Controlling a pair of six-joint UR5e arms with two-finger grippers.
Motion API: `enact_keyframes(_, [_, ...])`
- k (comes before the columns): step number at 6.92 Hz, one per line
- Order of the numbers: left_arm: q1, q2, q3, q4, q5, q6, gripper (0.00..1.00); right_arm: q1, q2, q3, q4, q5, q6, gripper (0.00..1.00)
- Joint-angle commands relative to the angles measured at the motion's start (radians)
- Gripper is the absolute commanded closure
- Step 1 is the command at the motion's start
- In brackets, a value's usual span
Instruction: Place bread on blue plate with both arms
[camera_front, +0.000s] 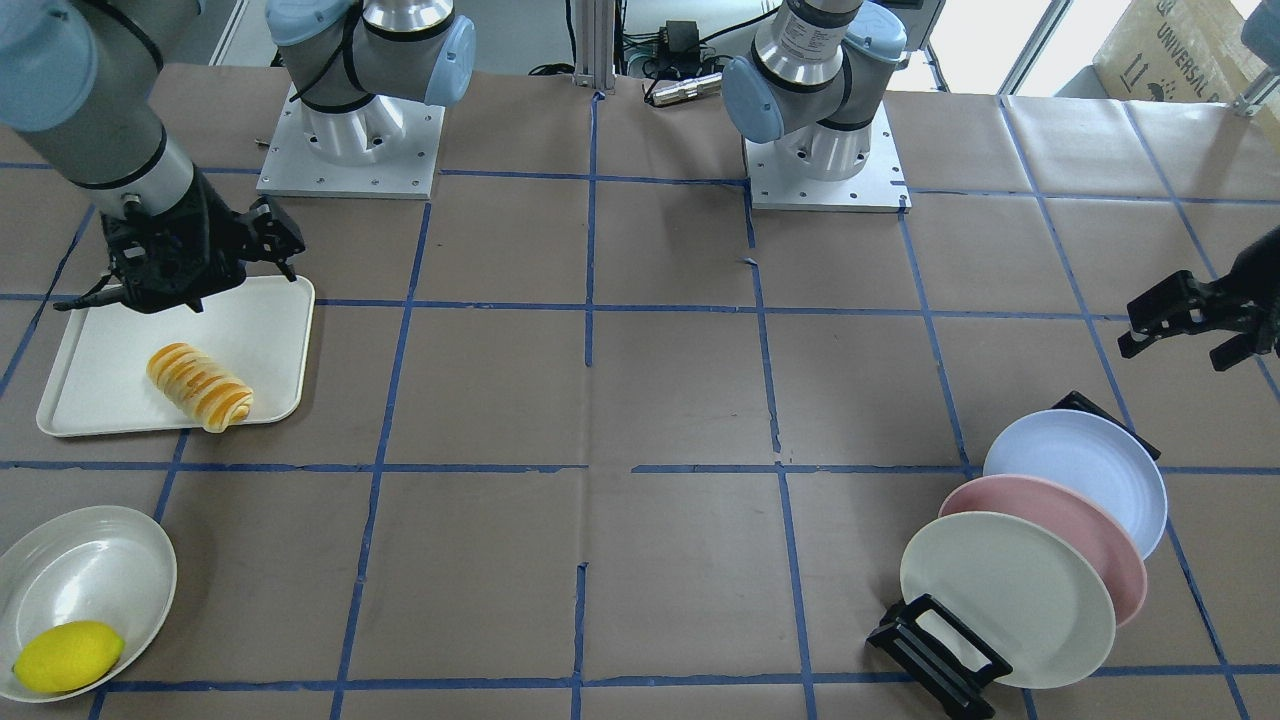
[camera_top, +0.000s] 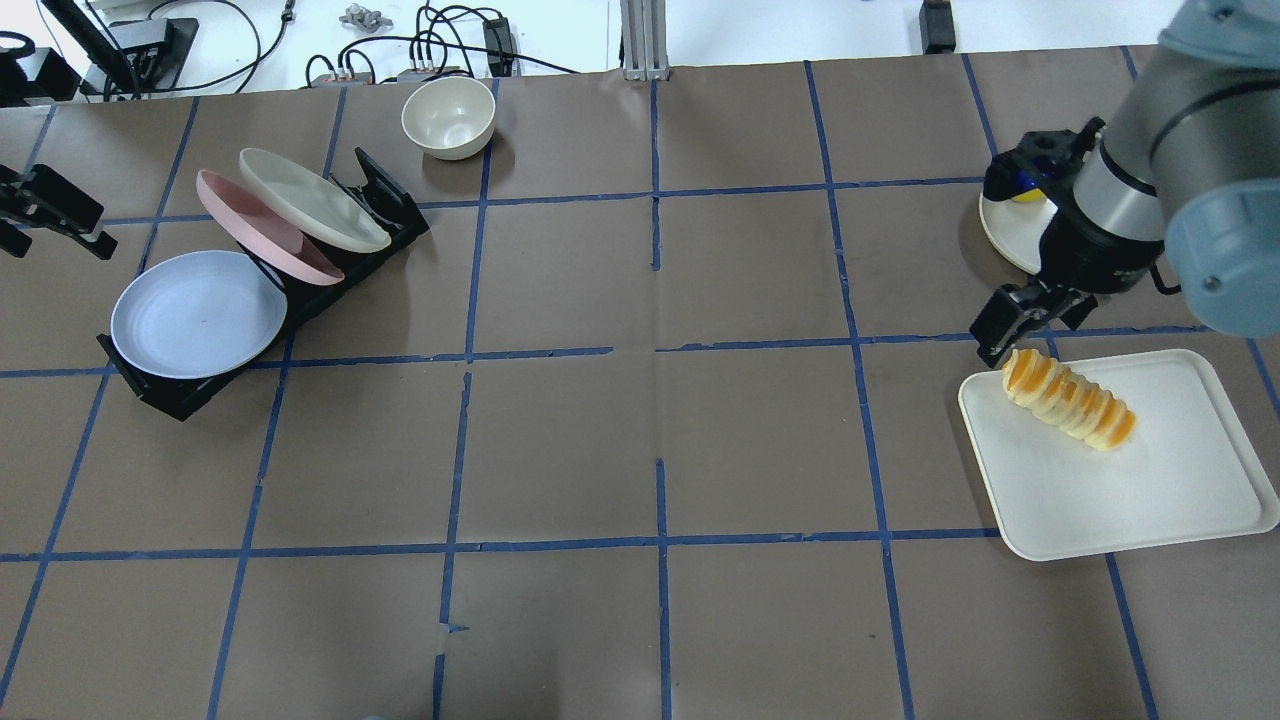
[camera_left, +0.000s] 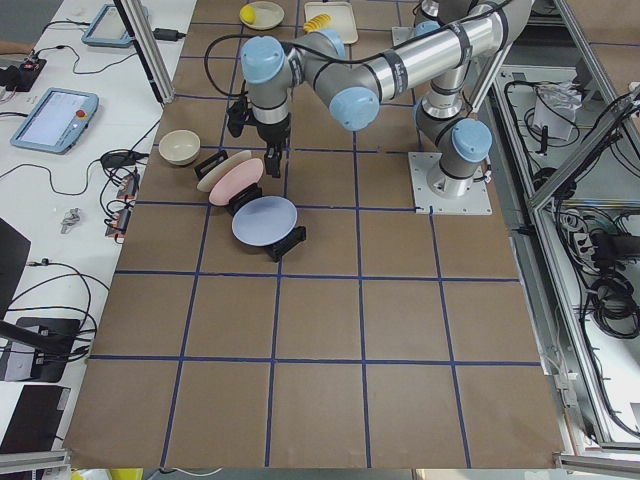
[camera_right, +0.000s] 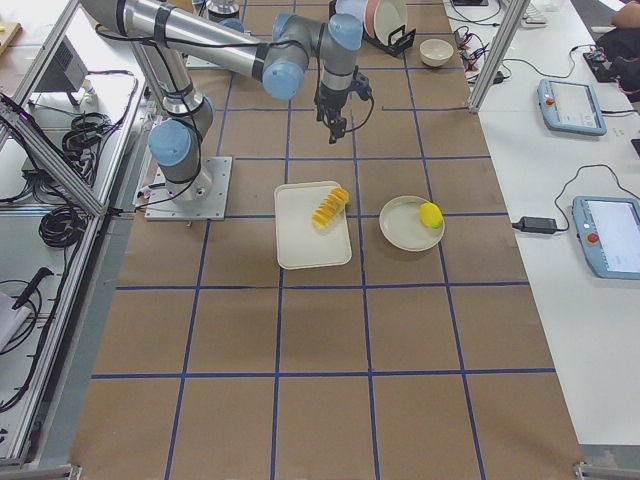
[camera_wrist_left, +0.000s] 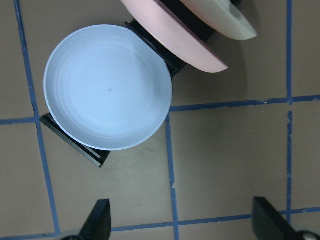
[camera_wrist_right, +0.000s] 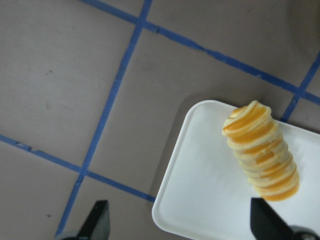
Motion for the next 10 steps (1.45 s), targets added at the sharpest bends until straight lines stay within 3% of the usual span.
enact_keyframes(1, [0.075,-0.151,0.060,0.087,-0.001,0.146,0.00,-0.086,0.005,0.194,-0.261,-0.002,-0.151,0.00])
enact_keyframes(3, [0.079,-0.349,0.245,0.094,-0.041,0.182,0.00,-0.149,0.084,0.232,-0.397,-0.005,-0.219,0.00])
enact_keyframes(5, [0.127,-0.470,0.275,0.082,-0.108,0.185,0.00,-0.201,0.149,0.234,-0.459,0.002,-0.261,0.00])
enact_keyframes(8, [0.127,-0.509,0.285,-0.070,-0.193,0.153,0.02,-0.210,0.199,0.234,-0.506,0.002,-0.330,0.00])
enact_keyframes(9, [0.127,-0.511,0.271,-0.084,-0.193,0.153,0.05,-0.216,0.201,0.234,-0.508,0.004,-0.333,0.00])
enact_keyframes(10, [0.127,-0.521,0.284,-0.126,-0.193,0.147,0.15,-0.241,0.204,0.234,-0.508,0.007,-0.335,0.03])
